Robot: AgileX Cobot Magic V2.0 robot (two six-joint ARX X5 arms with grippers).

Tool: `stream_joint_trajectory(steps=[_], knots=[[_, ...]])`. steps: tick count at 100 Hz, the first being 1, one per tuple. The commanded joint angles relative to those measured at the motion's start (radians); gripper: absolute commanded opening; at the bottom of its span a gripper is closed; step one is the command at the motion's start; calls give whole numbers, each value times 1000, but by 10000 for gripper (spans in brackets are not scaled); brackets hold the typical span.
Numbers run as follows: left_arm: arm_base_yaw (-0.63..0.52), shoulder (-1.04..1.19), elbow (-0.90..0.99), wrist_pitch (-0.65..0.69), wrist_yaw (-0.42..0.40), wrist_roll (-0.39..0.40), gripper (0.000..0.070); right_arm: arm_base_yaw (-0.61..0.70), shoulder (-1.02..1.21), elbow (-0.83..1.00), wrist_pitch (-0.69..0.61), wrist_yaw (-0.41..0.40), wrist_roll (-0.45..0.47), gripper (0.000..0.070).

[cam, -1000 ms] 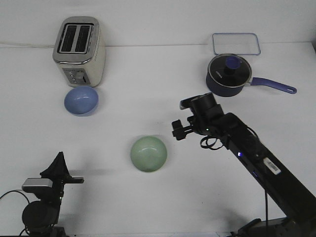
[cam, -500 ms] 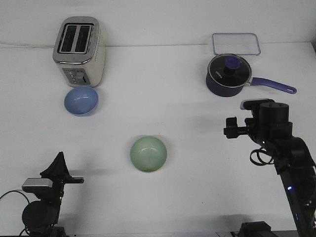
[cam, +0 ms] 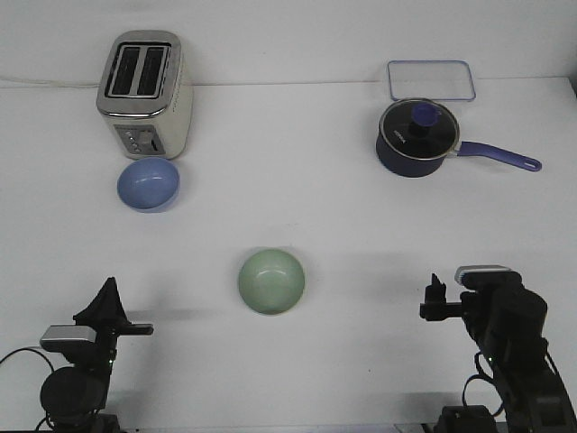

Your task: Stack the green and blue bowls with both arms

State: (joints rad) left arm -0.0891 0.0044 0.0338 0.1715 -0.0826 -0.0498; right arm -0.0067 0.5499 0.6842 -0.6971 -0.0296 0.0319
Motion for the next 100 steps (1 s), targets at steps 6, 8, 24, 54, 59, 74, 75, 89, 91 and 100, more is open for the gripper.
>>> stream_joint_trajectory(steps=[6,8,24,54,59,74,75,89,91,100], knots=[[0,-1,-20,10,-3,5,11,1,-66,-12,14,0,5,569],[0,-1,-20,10,-3,5,11,1,-74,-12,14,0,5,569],[0,-1,-20,10,-3,5,11,1,-106,-11,16,1,5,569],[0,-1,-20,10,-3,16,11,1,-105,-11,16,1,5,569],[0,-1,-20,10,-3,15,11,1,-105,-11,16,1,5,569],[0,-1,-20,10,-3,5,11,1,-105,-11,16,1,5,569],[0,-1,-20,10,-3,5,11,1,-105,-11,16,1,5,569],[0,-1,-9,16,-3,5,11,1,-105,-11,16,1,5,569],[0,-1,-2,13,-3,5,11,1,-105,-11,16,1,5,569],[0,1,39,-16,-3,3,11,1,-105,-11,16,1,5,569]])
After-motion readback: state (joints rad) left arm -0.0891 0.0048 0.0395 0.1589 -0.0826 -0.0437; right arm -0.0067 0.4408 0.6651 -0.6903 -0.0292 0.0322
